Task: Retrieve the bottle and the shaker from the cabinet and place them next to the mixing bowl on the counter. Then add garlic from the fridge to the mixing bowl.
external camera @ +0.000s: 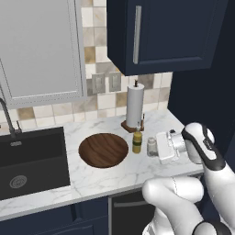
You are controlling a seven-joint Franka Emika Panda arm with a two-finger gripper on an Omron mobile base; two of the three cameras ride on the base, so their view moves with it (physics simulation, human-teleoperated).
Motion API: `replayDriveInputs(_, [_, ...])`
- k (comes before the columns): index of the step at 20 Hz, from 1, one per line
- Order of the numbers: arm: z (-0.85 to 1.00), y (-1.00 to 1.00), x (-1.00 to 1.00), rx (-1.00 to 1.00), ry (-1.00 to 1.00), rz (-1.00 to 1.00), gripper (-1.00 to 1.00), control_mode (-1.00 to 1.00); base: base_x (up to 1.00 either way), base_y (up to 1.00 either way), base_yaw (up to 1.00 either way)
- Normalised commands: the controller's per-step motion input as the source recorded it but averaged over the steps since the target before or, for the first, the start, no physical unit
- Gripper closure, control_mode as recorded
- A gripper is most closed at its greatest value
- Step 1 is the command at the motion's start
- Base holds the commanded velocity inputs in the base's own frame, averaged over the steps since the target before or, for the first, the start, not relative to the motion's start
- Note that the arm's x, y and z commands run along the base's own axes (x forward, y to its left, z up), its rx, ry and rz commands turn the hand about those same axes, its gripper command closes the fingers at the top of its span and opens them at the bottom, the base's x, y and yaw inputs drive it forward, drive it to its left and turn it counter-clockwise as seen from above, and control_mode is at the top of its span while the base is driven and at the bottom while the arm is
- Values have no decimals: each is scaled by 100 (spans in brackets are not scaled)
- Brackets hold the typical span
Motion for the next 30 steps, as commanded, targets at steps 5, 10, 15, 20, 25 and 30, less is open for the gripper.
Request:
replayDriveInputs(5, [-9,2,18,10,-1,-1,100,-100,0,0,0])
replayDriveInputs(10, [-35,17,26,2,15,-14,100,-100,0,0,0])
replayDriveInputs(15, [-36,12,5,0,17,-18,100,-100,0,0,0])
replayDriveInputs(20, [-35,23,9,-1,9,-13,100,-100,0,0,0])
replayDriveInputs(25, [-47,40,15,-7,0,-10,100,-100,0,0,0])
replayDriveInputs(30, [-63,15,0,-2,-4,-10,100,-100,0,0,0])
